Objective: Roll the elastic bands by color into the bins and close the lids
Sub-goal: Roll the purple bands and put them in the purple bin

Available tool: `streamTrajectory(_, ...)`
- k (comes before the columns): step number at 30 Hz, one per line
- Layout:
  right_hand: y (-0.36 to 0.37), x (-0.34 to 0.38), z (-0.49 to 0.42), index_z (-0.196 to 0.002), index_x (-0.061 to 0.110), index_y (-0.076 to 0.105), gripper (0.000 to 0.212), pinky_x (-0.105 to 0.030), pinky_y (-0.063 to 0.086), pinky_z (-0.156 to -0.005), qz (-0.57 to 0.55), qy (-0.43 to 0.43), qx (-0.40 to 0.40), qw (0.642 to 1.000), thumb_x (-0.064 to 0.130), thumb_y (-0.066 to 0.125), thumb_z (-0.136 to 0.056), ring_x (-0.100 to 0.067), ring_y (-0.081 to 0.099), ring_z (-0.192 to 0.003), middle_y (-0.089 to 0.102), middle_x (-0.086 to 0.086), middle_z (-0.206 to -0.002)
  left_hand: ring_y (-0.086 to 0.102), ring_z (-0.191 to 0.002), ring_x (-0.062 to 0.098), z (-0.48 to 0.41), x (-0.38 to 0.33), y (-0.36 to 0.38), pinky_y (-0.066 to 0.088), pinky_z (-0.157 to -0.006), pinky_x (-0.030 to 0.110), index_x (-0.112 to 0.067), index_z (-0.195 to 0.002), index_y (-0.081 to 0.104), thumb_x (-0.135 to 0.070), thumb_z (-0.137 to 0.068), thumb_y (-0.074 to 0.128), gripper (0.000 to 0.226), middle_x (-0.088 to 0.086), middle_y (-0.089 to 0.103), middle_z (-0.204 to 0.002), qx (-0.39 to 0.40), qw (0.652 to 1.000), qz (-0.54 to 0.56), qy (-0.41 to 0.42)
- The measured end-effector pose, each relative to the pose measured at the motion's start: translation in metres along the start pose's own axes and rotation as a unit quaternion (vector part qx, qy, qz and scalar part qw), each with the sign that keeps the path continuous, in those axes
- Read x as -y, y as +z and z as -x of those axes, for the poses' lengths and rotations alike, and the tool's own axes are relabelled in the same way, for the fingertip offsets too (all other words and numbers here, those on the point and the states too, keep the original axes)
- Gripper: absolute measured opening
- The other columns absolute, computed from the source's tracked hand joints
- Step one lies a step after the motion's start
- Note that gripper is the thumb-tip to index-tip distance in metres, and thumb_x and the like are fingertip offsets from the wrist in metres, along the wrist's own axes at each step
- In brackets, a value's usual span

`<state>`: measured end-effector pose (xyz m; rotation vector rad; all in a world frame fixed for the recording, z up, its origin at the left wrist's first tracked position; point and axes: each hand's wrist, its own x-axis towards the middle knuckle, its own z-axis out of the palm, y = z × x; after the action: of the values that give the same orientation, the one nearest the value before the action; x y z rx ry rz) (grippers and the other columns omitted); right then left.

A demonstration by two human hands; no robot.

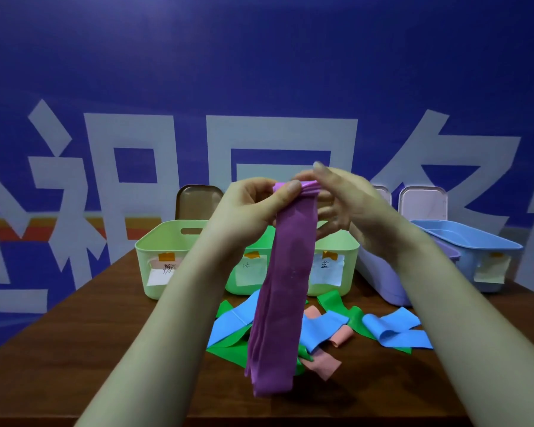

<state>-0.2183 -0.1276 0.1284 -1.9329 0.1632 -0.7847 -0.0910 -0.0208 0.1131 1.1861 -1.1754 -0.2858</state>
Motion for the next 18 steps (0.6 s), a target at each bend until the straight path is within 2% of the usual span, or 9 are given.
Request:
streamTrajectory(1,0.003,0.0,0.0,-0.105,0.015,0.067,0.056,-0.049,0.057,-0.073,0.022,0.007,-0.004,1.0,0.061,0.048,-0.082,-0.034,0.07,-0.087,0.072,-0.017,-0.095,0.062,-0.077,0.024,0.001,-0.001,0.0,0.048,-0.074,0.04,0.002,-0.096,0.068,-0.024,-0.09,0.063,0.028,0.027,0.069,-0.091,0.002,1.0,-0.009,0.008)
streamTrajectory(3,0.008,-0.001,0.0,-0.093,0.017,0.071,0.058,-0.041,0.057,-0.068,0.032,0.001,-0.011,0.999,0.064,0.04,-0.079,-0.029,0.07,-0.077,0.071,-0.014,-0.08,0.062,-0.077,0.025,0.002,-0.001,0.001,0.048,-0.073,0.039,0.005,-0.096,0.067,-0.023,-0.09,0.063,0.029,0.03,0.067,-0.093,0.001,1.0,-0.019,0.023)
streamTrajectory(7,0.01,-0.004,0.002,-0.103,0.011,0.068,0.05,-0.03,0.051,-0.058,-0.006,-0.038,-0.001,0.999,0.052,0.048,-0.083,-0.025,0.061,-0.072,0.062,-0.012,-0.078,0.059,-0.08,0.026,0.003,0.001,-0.002,0.047,-0.073,0.045,0.006,-0.097,0.066,-0.026,-0.085,0.069,0.034,0.037,0.062,-0.096,-0.011,0.999,-0.013,0.051)
streamTrajectory(10,0.01,-0.003,0.003,-0.109,0.004,0.059,0.044,-0.022,0.048,-0.052,-0.032,-0.039,0.002,0.999,0.041,0.051,-0.087,-0.009,0.059,-0.058,0.061,0.003,-0.065,0.061,-0.084,0.028,0.004,0.003,-0.004,0.05,-0.081,0.055,0.004,-0.1,0.066,-0.018,-0.084,0.07,0.028,0.034,0.064,-0.098,-0.013,0.998,-0.001,0.063)
streamTrajectory(12,0.01,-0.003,0.004,-0.109,0.004,0.052,0.032,-0.016,0.045,-0.049,-0.053,-0.036,0.009,0.998,0.031,0.048,-0.093,-0.002,0.056,-0.049,0.059,0.01,-0.054,0.061,-0.085,0.027,0.005,0.001,-0.004,0.05,-0.085,0.056,0.001,-0.1,0.066,-0.014,-0.083,0.07,0.023,0.033,0.064,-0.099,-0.015,0.998,0.009,0.066)
streamTrajectory(15,0.012,-0.002,0.006,-0.11,0.004,0.049,0.031,-0.018,0.052,-0.055,-0.083,-0.027,0.022,0.996,0.029,0.05,-0.092,-0.004,0.061,-0.055,0.064,0.006,-0.061,0.061,-0.083,0.024,0.007,0.0,-0.004,0.052,-0.083,0.051,-0.01,-0.095,0.067,-0.012,-0.081,0.072,0.015,0.025,0.067,-0.094,-0.028,0.997,0.007,0.078)
streamTrajectory(18,0.013,-0.003,0.005,-0.12,0.002,0.047,0.037,-0.023,0.057,-0.065,-0.109,-0.012,0.026,0.994,0.027,0.05,-0.093,-0.01,0.065,-0.066,0.067,-0.003,-0.076,0.063,-0.085,0.029,0.01,0.0,-0.003,0.055,-0.081,0.048,-0.01,-0.102,0.067,-0.011,-0.081,0.073,0.021,0.023,0.067,-0.097,-0.036,0.996,-0.003,0.087)
